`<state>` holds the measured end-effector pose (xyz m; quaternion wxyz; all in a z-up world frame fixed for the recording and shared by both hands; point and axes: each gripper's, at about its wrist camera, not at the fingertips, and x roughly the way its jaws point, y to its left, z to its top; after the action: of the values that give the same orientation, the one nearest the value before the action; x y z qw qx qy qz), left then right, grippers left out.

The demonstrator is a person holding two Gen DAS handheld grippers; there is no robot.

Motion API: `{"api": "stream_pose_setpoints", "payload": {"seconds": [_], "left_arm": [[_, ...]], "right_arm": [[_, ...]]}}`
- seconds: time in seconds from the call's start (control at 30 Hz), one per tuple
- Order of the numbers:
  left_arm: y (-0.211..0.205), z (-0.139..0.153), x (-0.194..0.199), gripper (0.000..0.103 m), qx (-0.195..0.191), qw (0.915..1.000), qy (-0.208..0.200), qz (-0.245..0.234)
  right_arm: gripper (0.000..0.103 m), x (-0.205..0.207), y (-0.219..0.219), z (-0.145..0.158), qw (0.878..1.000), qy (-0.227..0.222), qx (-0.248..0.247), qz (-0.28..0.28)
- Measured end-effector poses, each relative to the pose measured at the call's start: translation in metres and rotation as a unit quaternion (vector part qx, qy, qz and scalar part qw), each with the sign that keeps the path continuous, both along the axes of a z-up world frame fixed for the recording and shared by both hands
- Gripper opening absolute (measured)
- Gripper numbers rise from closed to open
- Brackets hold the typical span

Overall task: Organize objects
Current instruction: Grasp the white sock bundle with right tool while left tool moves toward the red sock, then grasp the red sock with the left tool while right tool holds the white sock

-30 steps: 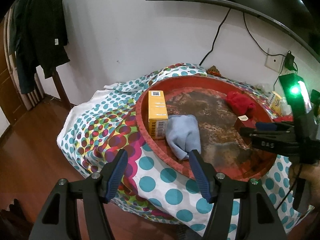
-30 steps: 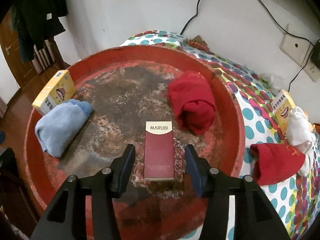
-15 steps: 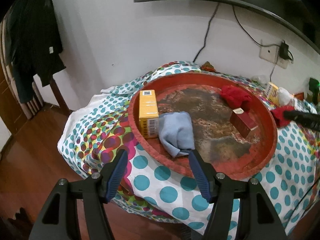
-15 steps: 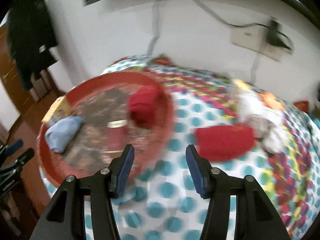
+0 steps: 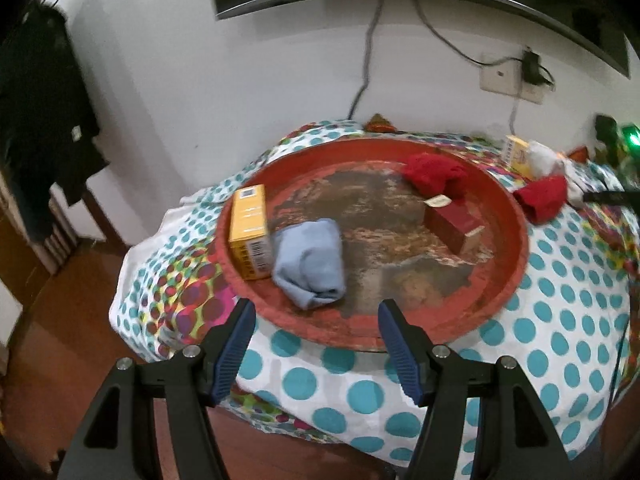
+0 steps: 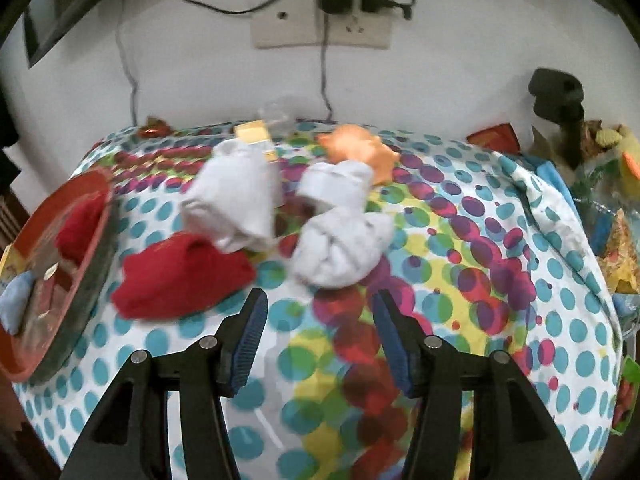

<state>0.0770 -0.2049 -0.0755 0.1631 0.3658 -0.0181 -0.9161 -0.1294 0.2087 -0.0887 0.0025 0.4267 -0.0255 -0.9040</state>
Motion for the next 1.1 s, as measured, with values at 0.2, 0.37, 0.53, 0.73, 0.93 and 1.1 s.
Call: {"api": "stream_pose_setpoints", "payload": {"seconds": [0.2,0.37,0.53,0.73,0.93,1.1], "left_arm": [[0.02,-0.001,-0.004,0.065,-0.025,0.9988,0.001,-0.041],[0.029,-0.002,-0.007,0.065,-0.018,0.9983,0.009,-0.055],[0.039,-0.007,-0.013,0.065,-0.013,0.9975,-0.006,-0.069],[0.061,-0.003,-0.024,0.065,-0.039,0.9949,-0.009,-0.092],[0.094,0.005,-0.043,0.065,-0.034,0.9891,-0.005,-0.143],[0.133,0.004,-0.063,0.066,-0.046,0.9817,0.007,-0.185]], "right_arm": [[0.056,-0.019,0.016,-0.017,1.0,-0.007,-0.015,0.005],[0.057,-0.041,0.006,-0.021,1.0,-0.007,-0.003,0.01],[0.049,-0.046,0.003,-0.026,1.0,-0.005,0.015,0.014],[0.039,-0.043,-0.015,-0.025,1.0,-0.003,0.016,0.019],[0.039,-0.021,0.016,-0.022,1.0,-0.003,0.008,0.023],[0.039,0.004,0.044,-0.003,1.0,-0.002,0.02,0.021]]}}
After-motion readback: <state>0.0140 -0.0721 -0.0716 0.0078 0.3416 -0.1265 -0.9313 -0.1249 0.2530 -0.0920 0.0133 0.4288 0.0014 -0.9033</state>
